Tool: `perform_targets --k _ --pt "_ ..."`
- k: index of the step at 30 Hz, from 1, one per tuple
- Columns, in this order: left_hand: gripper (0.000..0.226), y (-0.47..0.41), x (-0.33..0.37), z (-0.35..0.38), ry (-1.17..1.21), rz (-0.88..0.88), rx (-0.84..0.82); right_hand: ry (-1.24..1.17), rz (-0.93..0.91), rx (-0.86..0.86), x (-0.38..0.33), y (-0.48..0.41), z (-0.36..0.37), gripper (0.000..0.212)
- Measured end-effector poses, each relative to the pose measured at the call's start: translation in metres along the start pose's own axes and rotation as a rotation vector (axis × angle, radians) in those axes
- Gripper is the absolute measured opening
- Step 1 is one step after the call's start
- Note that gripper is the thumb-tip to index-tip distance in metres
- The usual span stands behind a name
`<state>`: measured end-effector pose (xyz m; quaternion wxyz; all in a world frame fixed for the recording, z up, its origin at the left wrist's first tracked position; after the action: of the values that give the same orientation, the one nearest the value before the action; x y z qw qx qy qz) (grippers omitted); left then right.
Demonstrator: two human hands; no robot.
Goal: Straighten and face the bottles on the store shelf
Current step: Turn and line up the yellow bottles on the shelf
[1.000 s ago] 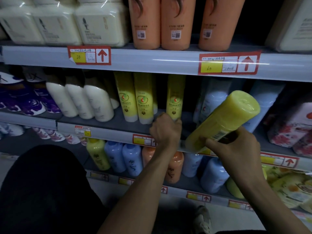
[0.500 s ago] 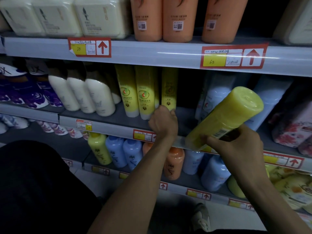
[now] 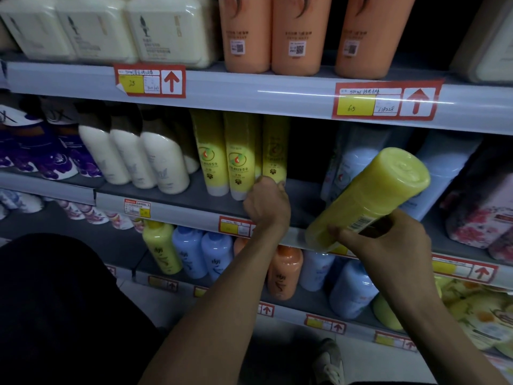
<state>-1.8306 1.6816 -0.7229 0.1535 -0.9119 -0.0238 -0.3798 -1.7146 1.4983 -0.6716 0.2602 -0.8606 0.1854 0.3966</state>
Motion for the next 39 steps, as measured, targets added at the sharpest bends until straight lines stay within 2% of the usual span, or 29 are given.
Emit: perform_targets --k 7,13,17,22,27,34,39 --pt "0.033 0.002 0.002 -0.004 0.022 -0.026 -0.033 0.008 -0.004 -0.016 -0.004 -0.001 0.002 0.027" --pt "0.021 0.006 0.000 -0.017 0.124 -0.096 -0.168 -0.004 -0.061 -0.025 -0.012 -0.004 0.013 0.036" --pt "0.010 0.002 -0.015 -0.027 0.077 0.036 -0.323 0.033 -0.111 0.002 -0.017 -0.008 0.027 0.035" --pt "0.008 -0.006 -0.032 -0.041 0.187 0.137 -0.528 0.061 -0.147 0.050 -0.027 -0.015 0.046 0.034" --pt "0.027 -0.015 -0.042 -0.059 0.252 0.204 -0.557 0.021 -0.126 0.040 -0.036 -0.021 0.059 0.043" --pt "0.023 -0.016 -0.051 -0.074 0.262 0.328 -0.638 0.045 -0.135 0.033 -0.036 -0.032 0.078 0.046" --pt "0.023 -0.016 -0.055 -0.074 0.364 0.319 -0.616 0.055 -0.139 0.029 -0.036 -0.036 0.090 0.052"
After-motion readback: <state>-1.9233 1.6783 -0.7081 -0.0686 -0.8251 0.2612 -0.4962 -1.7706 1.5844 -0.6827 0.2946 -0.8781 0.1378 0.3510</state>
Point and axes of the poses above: each hand's wrist, its own y-axis away from the middle knuckle, its own z-axis out of the palm, x = y × z, the point moved 1 cm from there along -y, towards the middle knuckle, and after that the axes turned 6 degrees about y, right-handed, at the moved point
